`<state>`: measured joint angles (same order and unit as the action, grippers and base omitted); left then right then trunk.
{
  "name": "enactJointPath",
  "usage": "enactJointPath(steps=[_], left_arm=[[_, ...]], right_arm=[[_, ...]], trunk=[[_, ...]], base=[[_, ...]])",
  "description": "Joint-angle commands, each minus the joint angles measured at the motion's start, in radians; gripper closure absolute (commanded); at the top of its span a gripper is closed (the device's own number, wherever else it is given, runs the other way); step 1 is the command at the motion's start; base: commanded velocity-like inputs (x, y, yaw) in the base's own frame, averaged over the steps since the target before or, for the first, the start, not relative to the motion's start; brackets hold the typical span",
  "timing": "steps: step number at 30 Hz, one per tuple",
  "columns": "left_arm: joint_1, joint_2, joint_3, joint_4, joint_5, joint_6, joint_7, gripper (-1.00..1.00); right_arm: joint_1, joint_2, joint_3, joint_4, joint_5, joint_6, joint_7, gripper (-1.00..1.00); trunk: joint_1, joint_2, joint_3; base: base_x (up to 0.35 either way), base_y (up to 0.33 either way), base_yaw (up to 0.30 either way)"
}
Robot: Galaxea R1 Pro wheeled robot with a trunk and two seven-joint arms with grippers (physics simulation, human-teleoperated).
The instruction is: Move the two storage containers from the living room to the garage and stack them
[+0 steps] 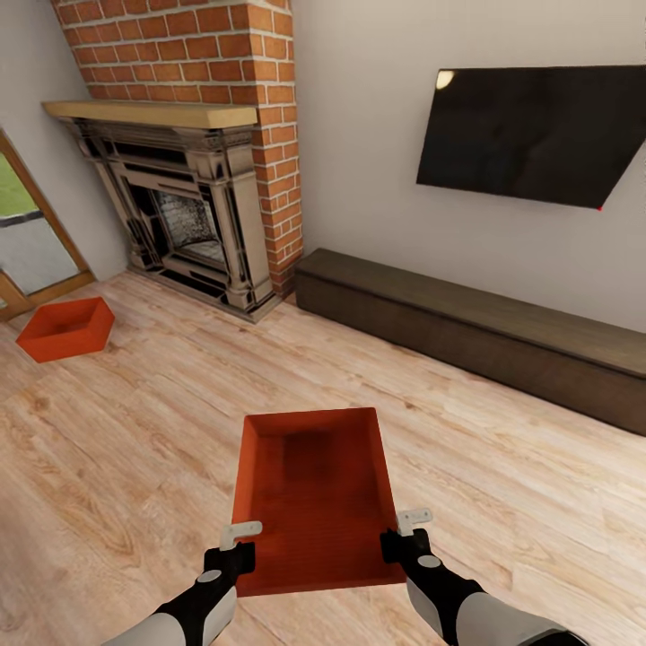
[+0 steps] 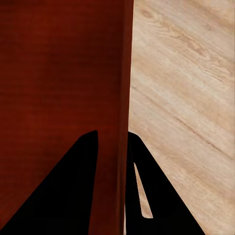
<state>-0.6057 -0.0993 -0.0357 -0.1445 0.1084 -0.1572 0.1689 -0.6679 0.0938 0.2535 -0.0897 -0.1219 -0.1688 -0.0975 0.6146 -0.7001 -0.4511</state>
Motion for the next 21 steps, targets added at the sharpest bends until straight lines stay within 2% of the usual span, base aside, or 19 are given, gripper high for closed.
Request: enactJointPath(steps=[1, 21], left_arm=[[0.0, 0.001, 0.038, 0.003, 0.014, -0.005, 0.034, 1.0], [0.0, 0.003, 0.039, 0.002, 0.016, -0.004, 0.026, 1.0]], right_arm=[[-0.001, 0.003, -0.059, -0.08, -0.004, -0.003, -0.004, 1.0], [-0.001, 0.003, -0.059, -0.08, -0.002, -0.004, -0.004, 1.0]], trunk=[[0.0, -0.001, 0.001], [0.0, -0.001, 0.033]], base=[[0.0, 0.0, 0.0], [0.0, 0.0, 0.0]])
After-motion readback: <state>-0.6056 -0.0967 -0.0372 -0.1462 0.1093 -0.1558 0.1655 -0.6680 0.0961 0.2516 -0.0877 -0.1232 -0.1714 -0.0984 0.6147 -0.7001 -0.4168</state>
